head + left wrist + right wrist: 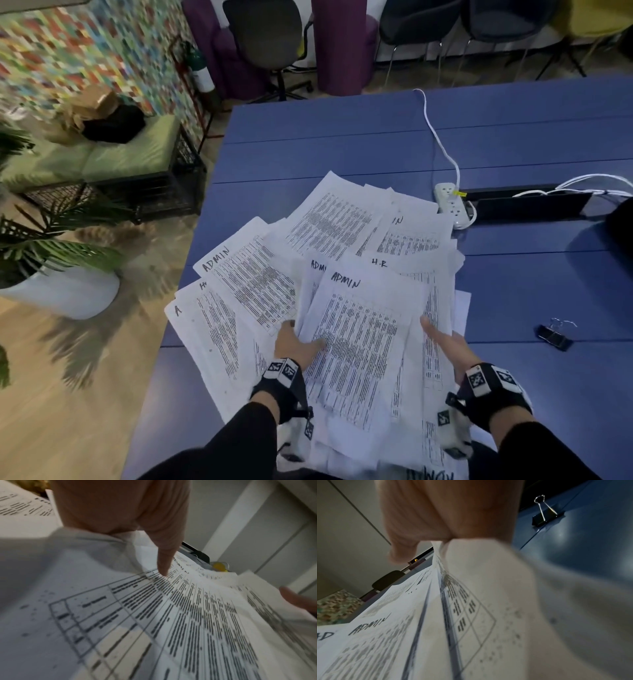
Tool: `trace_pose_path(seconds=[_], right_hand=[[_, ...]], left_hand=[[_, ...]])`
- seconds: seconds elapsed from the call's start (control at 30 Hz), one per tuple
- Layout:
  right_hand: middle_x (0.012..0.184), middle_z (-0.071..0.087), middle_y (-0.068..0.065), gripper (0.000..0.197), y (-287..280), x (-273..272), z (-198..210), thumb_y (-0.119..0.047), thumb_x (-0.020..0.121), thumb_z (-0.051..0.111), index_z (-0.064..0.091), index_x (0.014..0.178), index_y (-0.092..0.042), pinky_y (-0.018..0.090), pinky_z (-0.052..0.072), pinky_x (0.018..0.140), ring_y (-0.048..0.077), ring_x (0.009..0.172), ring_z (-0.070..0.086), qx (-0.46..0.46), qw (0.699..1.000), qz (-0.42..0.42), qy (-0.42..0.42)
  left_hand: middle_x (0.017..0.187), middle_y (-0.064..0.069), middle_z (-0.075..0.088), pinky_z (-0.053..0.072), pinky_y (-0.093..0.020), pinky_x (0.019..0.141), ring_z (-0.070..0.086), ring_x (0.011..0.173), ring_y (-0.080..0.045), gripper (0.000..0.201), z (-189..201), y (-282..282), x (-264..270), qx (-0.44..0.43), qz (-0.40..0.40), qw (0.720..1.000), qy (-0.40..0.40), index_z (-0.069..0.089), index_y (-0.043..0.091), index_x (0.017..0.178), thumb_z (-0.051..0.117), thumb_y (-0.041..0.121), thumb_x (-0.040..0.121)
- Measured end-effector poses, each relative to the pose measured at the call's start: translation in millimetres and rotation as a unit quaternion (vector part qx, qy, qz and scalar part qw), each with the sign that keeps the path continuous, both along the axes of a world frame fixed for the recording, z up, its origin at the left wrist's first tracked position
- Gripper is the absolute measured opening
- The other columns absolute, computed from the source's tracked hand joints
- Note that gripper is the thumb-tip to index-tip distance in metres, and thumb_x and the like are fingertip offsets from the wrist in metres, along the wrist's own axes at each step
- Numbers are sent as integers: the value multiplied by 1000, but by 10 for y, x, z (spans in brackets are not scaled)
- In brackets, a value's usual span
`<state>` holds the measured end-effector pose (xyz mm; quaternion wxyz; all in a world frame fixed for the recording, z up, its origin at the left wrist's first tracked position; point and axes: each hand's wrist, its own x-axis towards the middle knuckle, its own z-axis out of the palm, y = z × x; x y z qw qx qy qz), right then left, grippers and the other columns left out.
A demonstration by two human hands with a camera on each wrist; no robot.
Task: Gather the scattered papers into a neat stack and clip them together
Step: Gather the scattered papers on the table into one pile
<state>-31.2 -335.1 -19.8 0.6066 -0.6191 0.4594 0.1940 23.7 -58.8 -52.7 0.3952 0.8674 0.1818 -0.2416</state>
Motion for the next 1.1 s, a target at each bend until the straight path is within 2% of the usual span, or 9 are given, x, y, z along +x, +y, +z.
trace_pose_path(seconds=[0.17, 0.27, 0.37, 0.53, 0.63, 0.83, 0.93, 1.03, 1.1], right_hand=[[151, 30, 19, 118, 102, 50, -55, -44, 61, 83, 16, 147, 2, 47, 31, 109, 34, 137, 33, -88, 995, 49, 3], [139, 46, 23, 90, 103, 59, -118, -21, 70, 82, 33, 138, 9, 42, 39, 103, 38, 127, 45, -150, 986, 62, 19], [124, 59, 26, 62, 38, 33, -155, -8, 72, 79, 51, 123, 10, 44, 47, 94, 39, 112, 57, -142, 988, 63, 23], [132, 50, 29, 60, -14, 98, -146, -1, 81, 69, 40, 131, 15, 40, 41, 96, 41, 122, 49, -141, 983, 104, 53], [135, 46, 29, 63, -10, 167, -122, -7, 85, 65, 32, 132, 18, 36, 41, 96, 37, 125, 47, -143, 979, 115, 91], [128, 53, 26, 61, -56, 227, -130, -6, 80, 71, 39, 126, 18, 28, 42, 81, 36, 118, 53, -152, 973, 124, 121], [137, 47, 27, 76, -77, 214, -138, -12, 77, 76, 33, 133, 17, 35, 42, 94, 37, 124, 48, -136, 980, 100, 109], [142, 41, 26, 88, -84, 146, -126, -26, 77, 76, 27, 139, 13, 37, 41, 97, 38, 128, 45, -125, 984, 89, 88], [139, 46, 25, 81, -82, 88, -137, -27, 77, 75, 35, 136, 11, 38, 40, 100, 36, 126, 48, -125, 986, 86, 73]], left_hand=[[124, -12, 60, 49, -31, 90, 59, 109, -28, 54, 0, -67, 64, -29, -80, 996, 0, 43, 9, 134, 60, 5, 83], [128, -8, 58, 43, -29, 94, 56, 118, -27, 56, -21, -42, 62, -51, -124, 991, 23, 43, 9, 135, 66, 9, 83], [116, -8, 66, 51, -36, 95, 64, 101, -25, 38, -80, 114, 229, -69, -67, 995, 41, 57, 11, 118, 66, 21, 83], [109, -14, 66, 57, -33, 76, 67, 85, -21, 46, -67, 284, 760, -143, 95, 985, 34, 51, 6, 120, 66, 33, 85], [118, -18, 62, 55, -42, 88, 66, 97, -30, 67, -43, 222, 1108, -158, 142, 977, 32, 38, 12, 135, 69, 37, 81], [133, -16, 54, 48, -39, 96, 54, 118, -35, 51, 124, 0, 1385, 9, 103, 991, -90, 43, 11, 135, 53, 2, 86], [110, -17, 63, 55, -42, 84, 61, 101, -35, 31, 70, -15, 1263, 48, 42, 997, -43, 51, 1, 106, 55, -3, 76], [80, -12, 62, 49, -31, 73, 58, 80, -27, 6, 74, 9, 928, 53, 12, 998, -24, 55, 3, 80, 53, -3, 80], [61, -3, 53, 45, -25, 66, 52, 63, -20, 25, 70, 55, 625, 33, -44, 998, -17, 52, 10, 62, 49, -3, 83]])
